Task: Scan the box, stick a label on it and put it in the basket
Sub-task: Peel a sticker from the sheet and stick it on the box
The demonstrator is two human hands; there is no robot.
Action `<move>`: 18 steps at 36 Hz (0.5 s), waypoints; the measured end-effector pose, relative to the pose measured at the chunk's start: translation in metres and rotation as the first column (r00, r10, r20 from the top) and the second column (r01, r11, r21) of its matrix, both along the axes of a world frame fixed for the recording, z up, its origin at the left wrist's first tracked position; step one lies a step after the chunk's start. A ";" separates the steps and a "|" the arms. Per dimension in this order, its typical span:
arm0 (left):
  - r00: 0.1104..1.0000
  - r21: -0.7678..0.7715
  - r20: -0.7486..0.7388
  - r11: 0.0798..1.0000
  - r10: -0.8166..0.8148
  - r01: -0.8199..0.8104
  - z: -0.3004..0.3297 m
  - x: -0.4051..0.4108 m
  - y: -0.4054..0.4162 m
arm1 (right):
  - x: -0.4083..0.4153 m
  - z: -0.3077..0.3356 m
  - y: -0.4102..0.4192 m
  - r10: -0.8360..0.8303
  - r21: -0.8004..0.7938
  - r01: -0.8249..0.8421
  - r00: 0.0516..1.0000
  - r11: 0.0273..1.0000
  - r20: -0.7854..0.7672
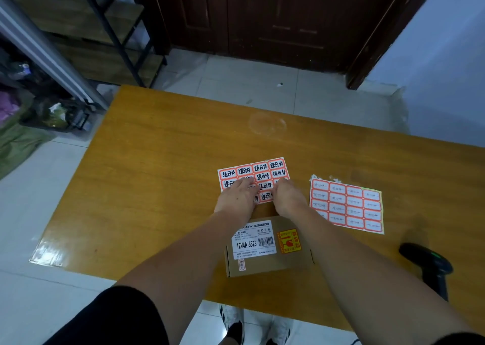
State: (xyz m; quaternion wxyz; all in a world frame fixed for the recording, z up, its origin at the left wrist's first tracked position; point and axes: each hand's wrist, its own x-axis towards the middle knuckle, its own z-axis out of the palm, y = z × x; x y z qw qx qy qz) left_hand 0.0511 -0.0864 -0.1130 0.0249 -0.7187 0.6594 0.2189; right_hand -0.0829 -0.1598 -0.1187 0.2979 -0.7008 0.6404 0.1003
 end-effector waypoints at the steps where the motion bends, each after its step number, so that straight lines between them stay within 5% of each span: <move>1: 1.000 0.003 0.001 1.000 -0.005 0.005 0.000 0.001 0.000 | 0.000 0.000 0.001 0.009 0.006 -0.009 1.000 1.000 -0.001; 11: 0.999 0.031 0.022 0.999 -0.036 0.035 0.001 0.004 -0.004 | -0.024 0.010 0.006 0.048 0.005 -0.052 0.952 0.999 0.303; 18: 1.000 0.037 -0.005 0.999 -0.010 0.010 0.004 0.002 -0.004 | -0.038 0.024 0.010 -0.102 -0.024 0.125 0.892 0.992 0.441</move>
